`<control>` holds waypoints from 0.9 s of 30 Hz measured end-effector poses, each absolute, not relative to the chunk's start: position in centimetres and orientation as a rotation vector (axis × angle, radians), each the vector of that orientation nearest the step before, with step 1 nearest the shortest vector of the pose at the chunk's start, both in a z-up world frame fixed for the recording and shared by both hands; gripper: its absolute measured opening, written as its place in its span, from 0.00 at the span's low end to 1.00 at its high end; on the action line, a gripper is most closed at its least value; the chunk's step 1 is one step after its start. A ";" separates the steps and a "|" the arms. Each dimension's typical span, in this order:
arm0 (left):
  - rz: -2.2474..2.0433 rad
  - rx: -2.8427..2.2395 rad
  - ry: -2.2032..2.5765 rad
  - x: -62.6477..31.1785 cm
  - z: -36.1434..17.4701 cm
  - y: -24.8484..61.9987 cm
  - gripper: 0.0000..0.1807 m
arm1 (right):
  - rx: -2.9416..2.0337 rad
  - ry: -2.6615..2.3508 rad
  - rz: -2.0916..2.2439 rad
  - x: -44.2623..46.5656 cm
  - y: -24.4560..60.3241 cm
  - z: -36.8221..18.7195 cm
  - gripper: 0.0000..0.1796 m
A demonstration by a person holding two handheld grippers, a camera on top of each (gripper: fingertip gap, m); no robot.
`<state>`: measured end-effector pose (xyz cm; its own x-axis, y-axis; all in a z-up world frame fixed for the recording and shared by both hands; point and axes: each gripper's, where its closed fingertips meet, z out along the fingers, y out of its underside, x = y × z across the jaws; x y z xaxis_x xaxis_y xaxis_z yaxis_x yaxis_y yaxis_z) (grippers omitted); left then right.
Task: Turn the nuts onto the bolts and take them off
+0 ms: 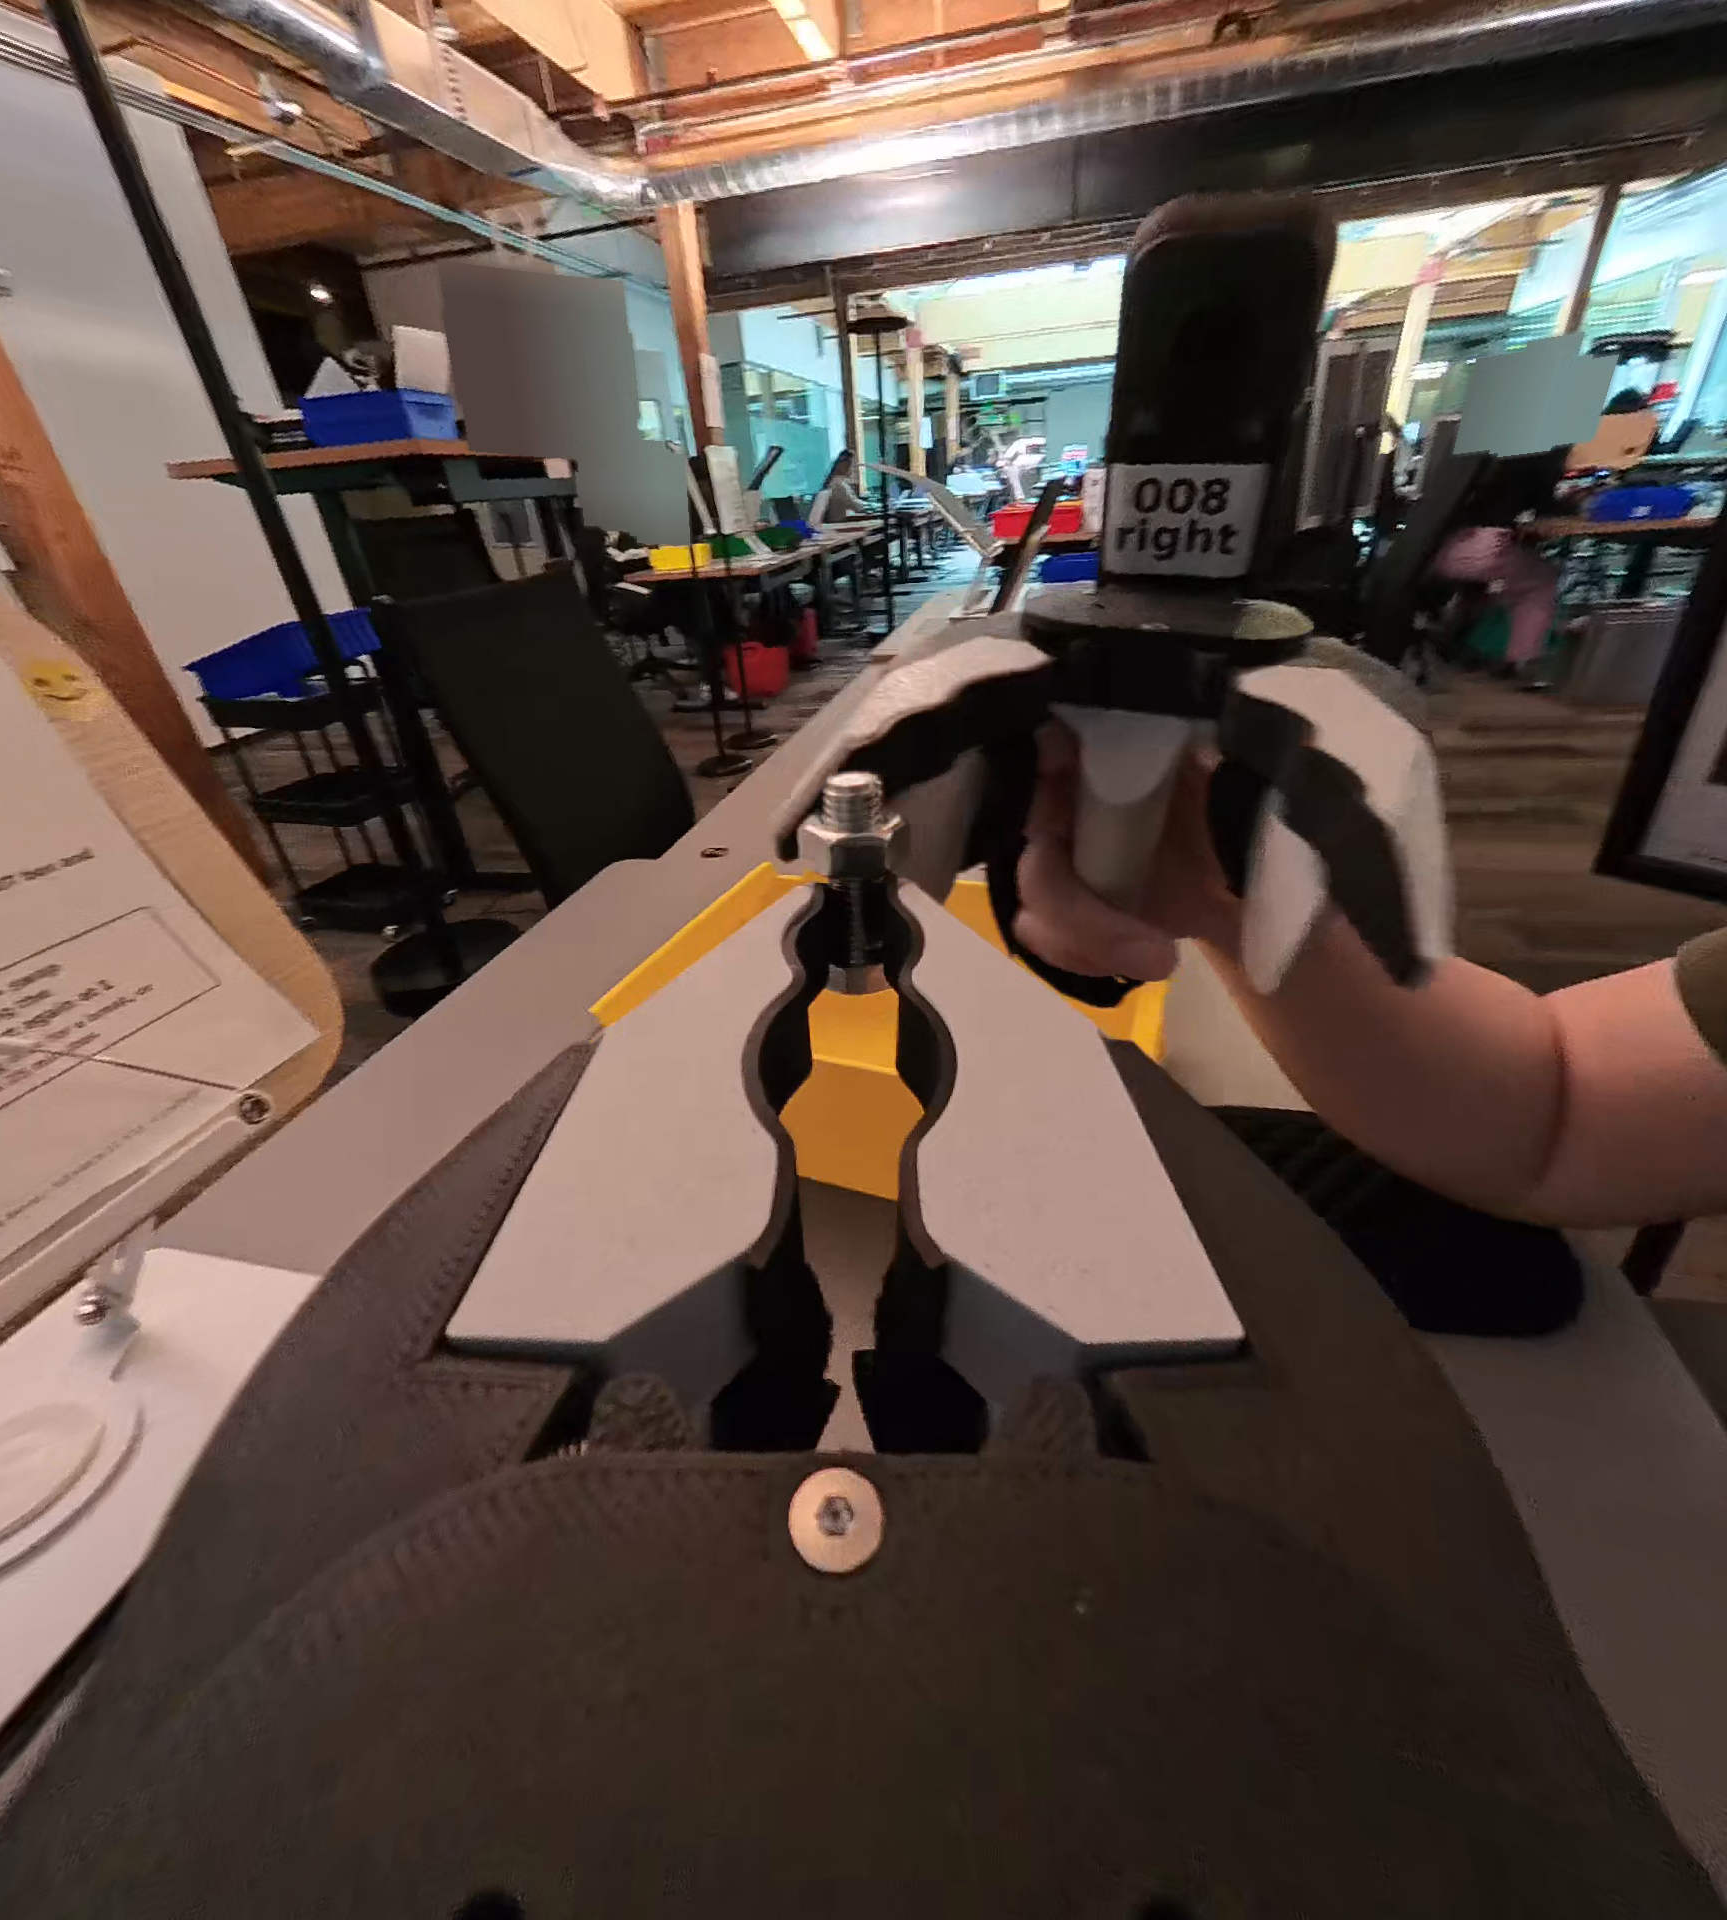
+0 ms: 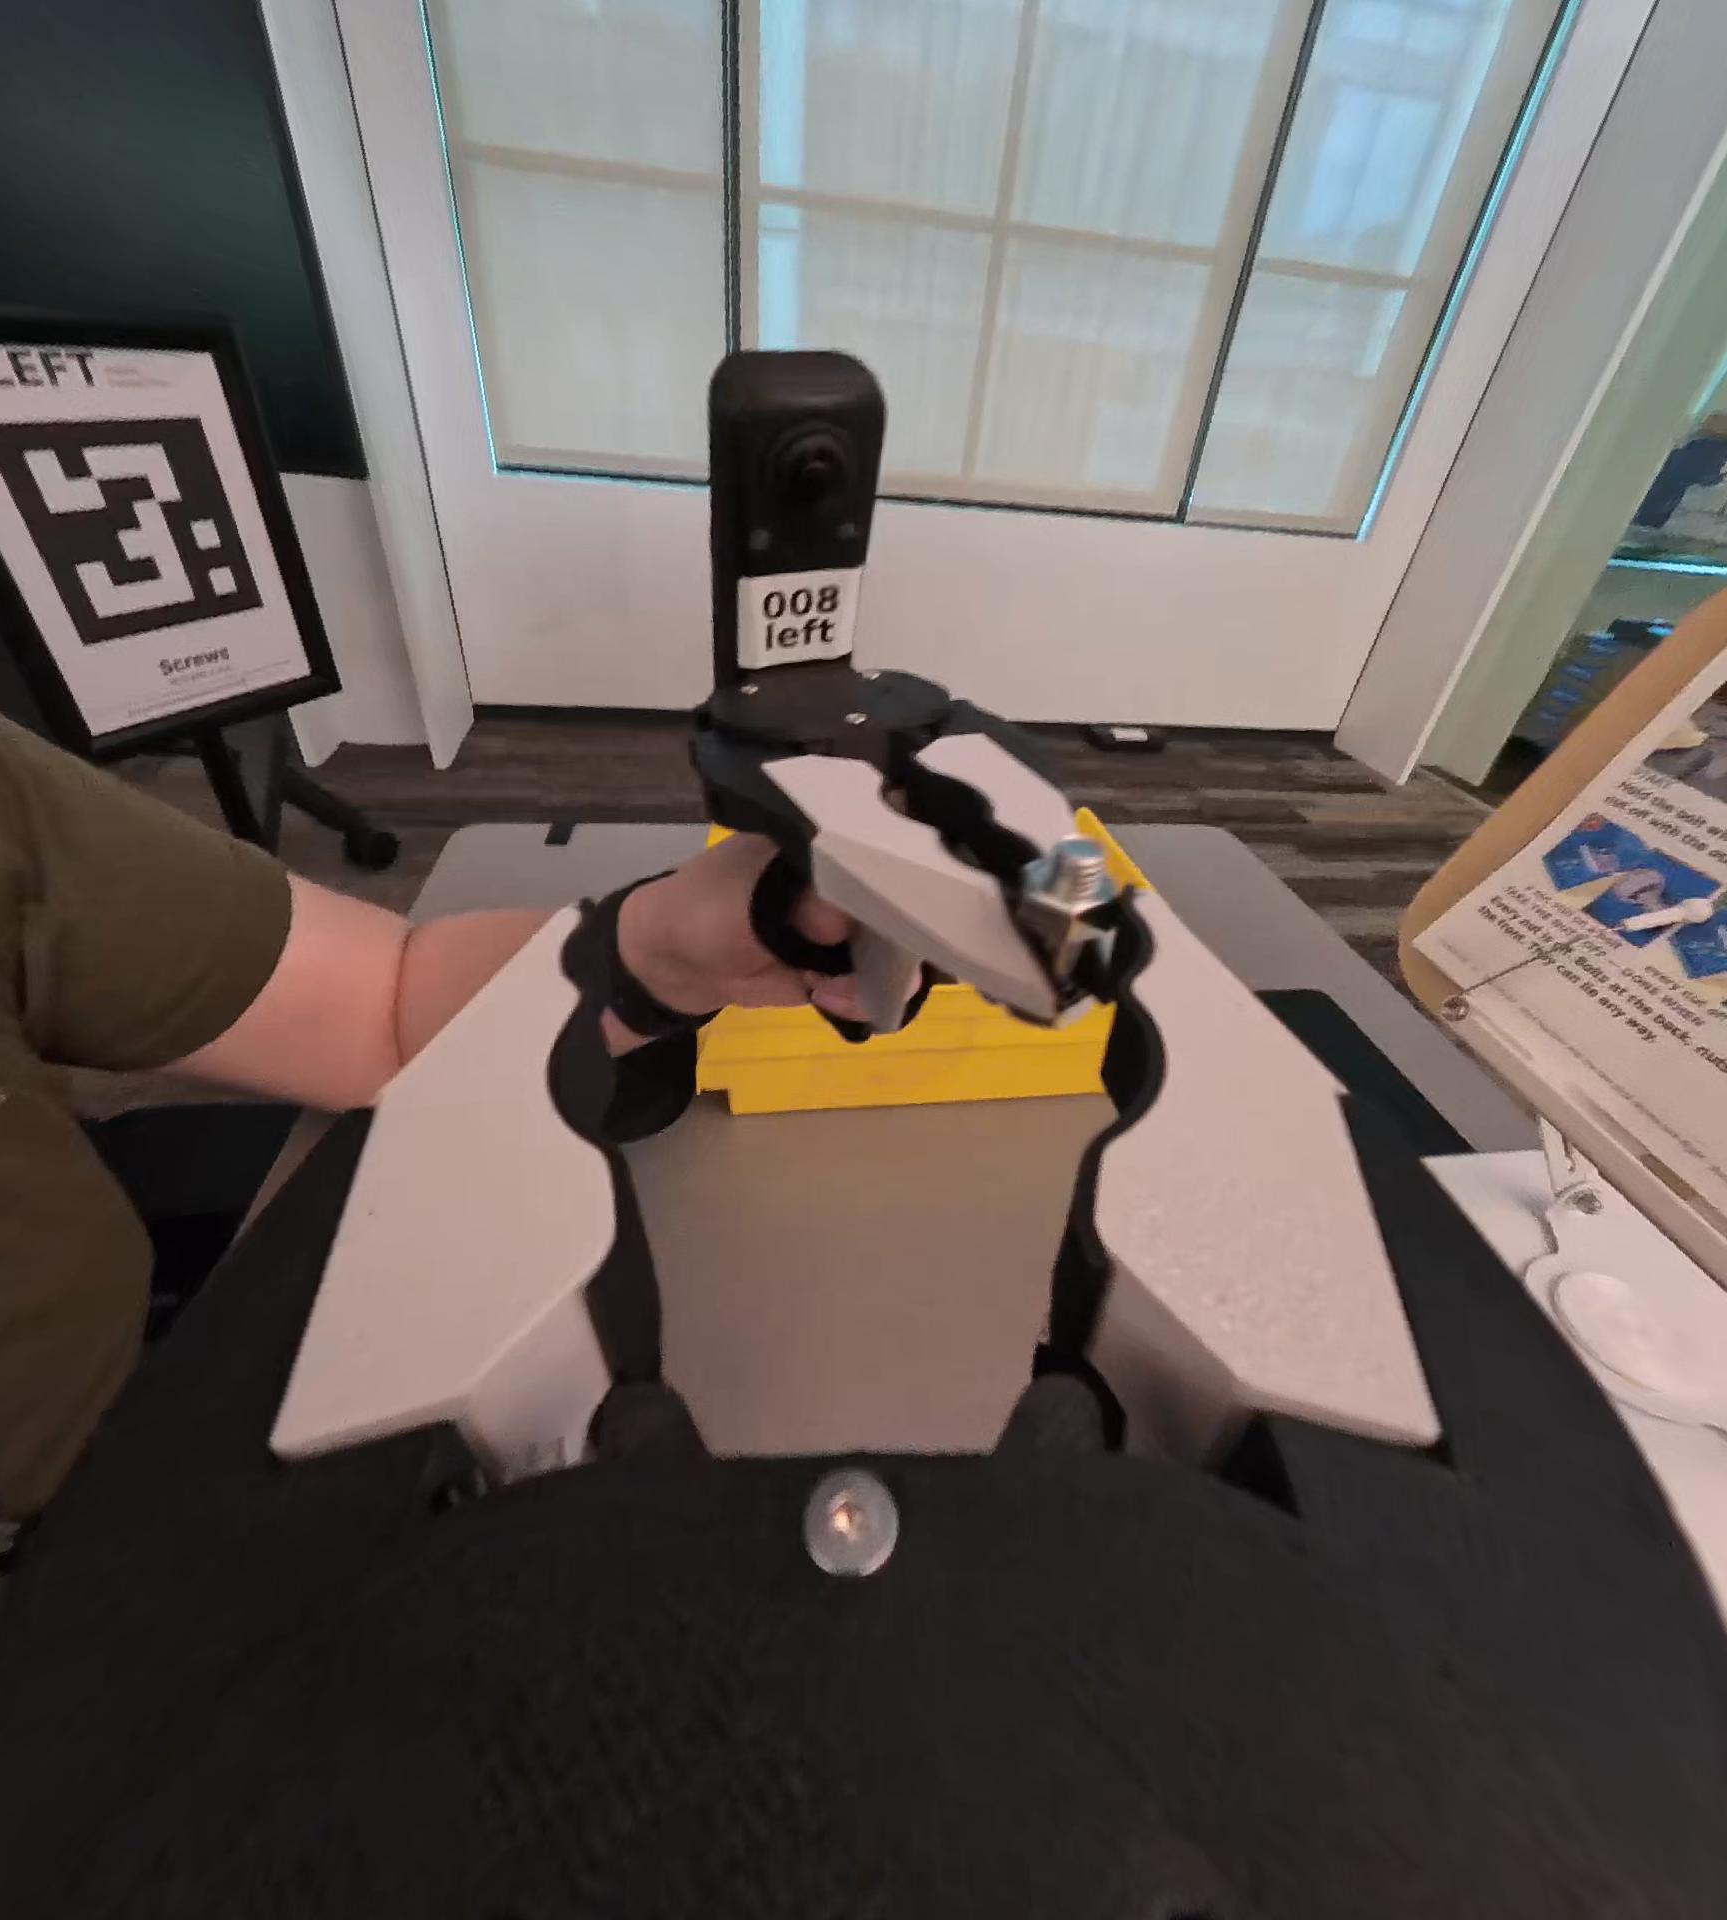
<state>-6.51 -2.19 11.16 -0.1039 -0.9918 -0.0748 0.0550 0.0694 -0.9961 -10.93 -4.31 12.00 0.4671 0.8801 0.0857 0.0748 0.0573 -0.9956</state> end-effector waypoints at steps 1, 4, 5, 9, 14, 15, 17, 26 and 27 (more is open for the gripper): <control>-1.250 -1.074 1.263 -6.7 11.2 -1.8 0.04 | -1.394 -0.931 0.735 -10.9 -4.4 11.9 0.55; -1.305 -1.108 1.194 -7.5 11.9 -0.6 0.04 | -1.394 -0.993 0.714 -10.2 -5.6 12.1 0.29; -1.324 -1.102 1.200 -7.6 12.0 -0.6 0.04 | -1.391 -0.943 0.705 -9.6 -5.2 12.7 0.26; -1.321 -1.065 1.276 -7.0 11.6 -2.3 0.04 | -1.357 -0.736 0.719 -7.7 -2.9 14.1 0.10; -1.266 -1.055 1.328 -6.0 10.7 -3.3 0.04 | -1.404 -0.696 0.802 -7.9 -1.9 13.1 0.08; -1.276 -1.058 1.322 -6.0 10.8 -3.3 0.04 | -1.408 -0.700 0.804 -8.0 -1.9 13.0 0.07; -1.285 -1.059 1.327 -6.0 10.7 -3.4 0.04 | -1.403 -0.707 0.817 -8.1 -2.0 13.1 0.06; -1.252 -1.044 1.259 -6.7 12.3 -3.0 0.24 | -1.569 -0.661 0.720 -2.4 -2.6 13.2 0.04; -1.258 -1.045 1.238 -7.2 12.8 -2.7 0.29 | -1.706 -0.625 0.644 0.3 -2.6 11.7 0.04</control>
<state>-7.17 -2.68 12.83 -0.0825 -0.9935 -0.0786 0.0938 0.0708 -0.9931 0.29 -2.59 11.67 0.7074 0.7003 -0.0956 0.0740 -0.2078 -0.9754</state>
